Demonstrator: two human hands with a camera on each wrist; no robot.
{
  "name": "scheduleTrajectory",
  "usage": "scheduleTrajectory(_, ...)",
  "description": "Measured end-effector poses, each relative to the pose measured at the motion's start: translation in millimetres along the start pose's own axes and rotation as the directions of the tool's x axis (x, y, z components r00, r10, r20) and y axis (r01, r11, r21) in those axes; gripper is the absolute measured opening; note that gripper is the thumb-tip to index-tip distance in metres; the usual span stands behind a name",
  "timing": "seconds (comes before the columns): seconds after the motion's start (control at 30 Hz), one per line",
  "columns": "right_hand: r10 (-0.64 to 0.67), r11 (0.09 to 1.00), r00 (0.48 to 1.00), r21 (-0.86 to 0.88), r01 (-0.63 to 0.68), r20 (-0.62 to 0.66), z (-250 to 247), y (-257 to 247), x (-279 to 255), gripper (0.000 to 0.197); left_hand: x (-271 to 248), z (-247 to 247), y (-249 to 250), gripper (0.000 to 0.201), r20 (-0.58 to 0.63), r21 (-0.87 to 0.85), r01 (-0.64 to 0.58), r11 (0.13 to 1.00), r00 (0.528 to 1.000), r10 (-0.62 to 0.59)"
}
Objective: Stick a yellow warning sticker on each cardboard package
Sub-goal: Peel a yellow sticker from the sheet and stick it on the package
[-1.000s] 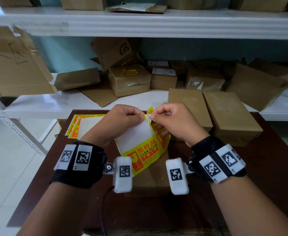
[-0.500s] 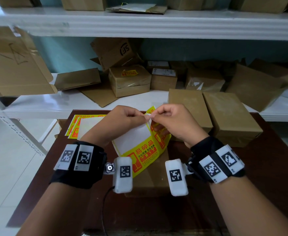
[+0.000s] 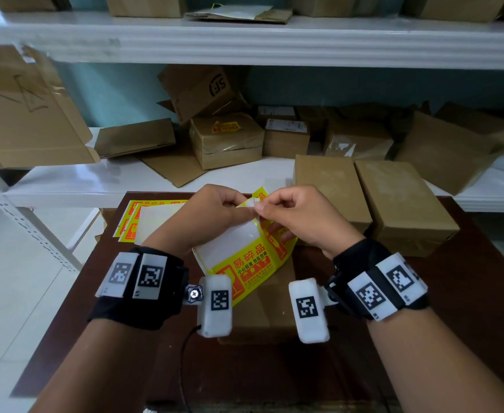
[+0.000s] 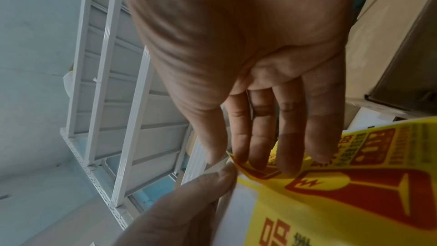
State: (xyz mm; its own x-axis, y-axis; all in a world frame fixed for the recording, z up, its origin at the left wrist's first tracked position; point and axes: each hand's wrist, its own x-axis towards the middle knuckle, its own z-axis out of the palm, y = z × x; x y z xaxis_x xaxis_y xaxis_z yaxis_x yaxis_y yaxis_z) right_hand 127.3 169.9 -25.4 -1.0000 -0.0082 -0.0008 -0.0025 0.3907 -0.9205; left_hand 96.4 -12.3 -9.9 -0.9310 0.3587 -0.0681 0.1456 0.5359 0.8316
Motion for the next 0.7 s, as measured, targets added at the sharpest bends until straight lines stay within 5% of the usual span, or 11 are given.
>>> scheduleTrajectory(0.7,-0.051,0.994,0.999,-0.095,0.051,0.003,0.2,6.5,3.9,0.025,3.2,-1.4,-3.6,0.014,0.026,0.029,-0.025,0.999,0.999,0.025)
